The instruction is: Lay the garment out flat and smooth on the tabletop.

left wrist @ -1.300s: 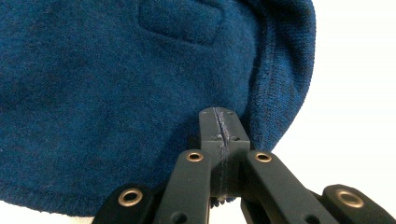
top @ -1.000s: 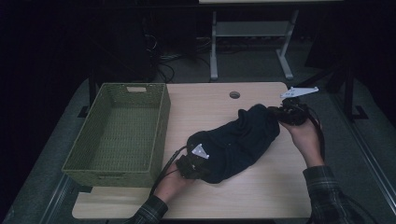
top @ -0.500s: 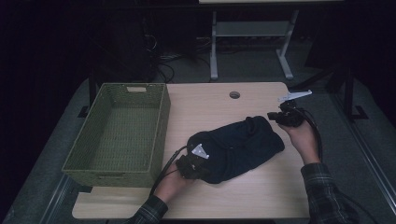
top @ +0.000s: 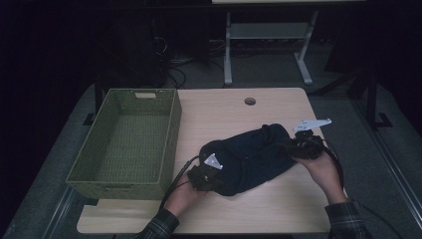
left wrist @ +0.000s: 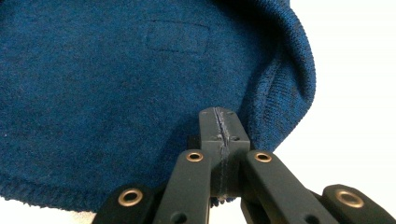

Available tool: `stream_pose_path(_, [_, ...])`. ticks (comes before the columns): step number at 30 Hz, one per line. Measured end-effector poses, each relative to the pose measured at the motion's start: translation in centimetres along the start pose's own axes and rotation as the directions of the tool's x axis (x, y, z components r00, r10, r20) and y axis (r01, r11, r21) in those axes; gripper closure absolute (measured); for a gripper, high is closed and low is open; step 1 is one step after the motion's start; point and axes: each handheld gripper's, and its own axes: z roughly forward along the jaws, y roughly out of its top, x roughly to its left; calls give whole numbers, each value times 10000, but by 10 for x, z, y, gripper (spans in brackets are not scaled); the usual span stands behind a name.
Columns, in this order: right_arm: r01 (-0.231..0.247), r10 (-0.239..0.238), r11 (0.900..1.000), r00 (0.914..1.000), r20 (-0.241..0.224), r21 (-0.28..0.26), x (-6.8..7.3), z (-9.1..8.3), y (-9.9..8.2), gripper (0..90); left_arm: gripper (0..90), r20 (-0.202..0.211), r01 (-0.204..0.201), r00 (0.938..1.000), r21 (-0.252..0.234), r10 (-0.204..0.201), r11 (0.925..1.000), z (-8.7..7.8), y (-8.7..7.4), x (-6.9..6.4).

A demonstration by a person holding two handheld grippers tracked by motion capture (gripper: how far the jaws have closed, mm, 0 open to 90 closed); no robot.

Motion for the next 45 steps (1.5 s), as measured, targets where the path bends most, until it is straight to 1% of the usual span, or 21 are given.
stream_pose_path(3, [298,-302,9994,9993,-207,-179,16,0,-8,769,900,-21,-65,10000,48,65,10000,0,0,0])
stream_pose_path(4, [315,-323,9992,9989,-326,-244,21,0,-11,799,900,5,14,10000,19,-14,10000,0,0,0])
stream_pose_path(6, [328,-343,9990,9982,-500,-296,30,2,-15,859,900,5,-47,10000,87,47,10000,-1,0,0])
stream_pose_path(8, [433,-456,9981,9975,-537,-428,39,3,-20,896,900,19,-21,10000,84,21,10000,-1,0,0])
stream_pose_path(12, [375,-413,9981,9961,-781,-487,54,7,-29,899,900,39,48,10000,24,-48,10000,0,-1,0])
stream_pose_path(17, [295,-303,9995,9956,-885,-103,69,17,-44,900,900,42,-14,10000,66,14,10000,0,0,0])
stream_pose_path(19, [237,-223,9996,9968,-763,180,74,24,-51,900,900,33,-17,10000,69,16,10000,0,0,0])
stream_pose_path(20, [226,-209,9995,9967,-780,208,74,26,-53,900,900,32,-20,10000,68,20,10000,0,0,0])
stream_pose_path(23, [142,-122,9991,9987,-504,389,76,34,-61,900,900,35,-24,10000,85,24,10000,0,0,0])
stream_pose_path(25, [232,-223,9990,9995,-242,384,75,38,-65,900,900,39,-20,10000,84,20,10000,0,0,0])
stream_pose_path(26, [228,-216,9985,9995,-233,500,75,40,-66,900,900,36,-27,10000,87,27,10000,0,0,0])
stream_pose_path(27, [238,-230,9992,9994,-248,326,75,41,-68,900,900,26,-16,10000,67,16,10000,0,0,0])
stream_pose_path(29, [119,-110,9994,9996,-264,320,75,40,-69,900,900,-5,41,10000,30,-41,10000,0,0,-1])
stream_pose_path(31, [-32,41,9995,9996,-275,306,74,41,-69,900,900,-59,-117,9999,293,119,9995,-1,2,0])
stream_pose_path(32, [-134,143,9995,9994,-317,301,74,41,-70,900,899,-91,36,10000,226,-33,9997,0,4,-2])
stream_pose_path(33, [-151,159,9995,9995,-259,293,74,40,-70,900,898,-134,-96,9999,327,101,9994,0,7,-1])
stream_pose_path(36, [-93,94,9998,10000,-26,197,79,40,-71,900,898,-180,-113,9998,273,118,9996,-1,16,2])
stream_pose_path(37, [81,-83,9998,9999,110,187,80,40,-71,900,898,-258,-126,9996,230,132,9997,-2,20,4])
stream_pose_path(38, [6,-10,9998,9999,152,207,81,40,-71,900,898,-298,-136,9995,221,143,9997,-2,24,6])
stream_pose_path(44, [-28,26,9996,9999,98,271,80,41,-70,900,899,-554,22,9985,-144,-30,9999,-1,54,29])
stream_pose_path(45, [-42,39,9996,10000,91,280,80,41,-70,900,899,-644,-49,9979,-132,41,9999,0,60,33])
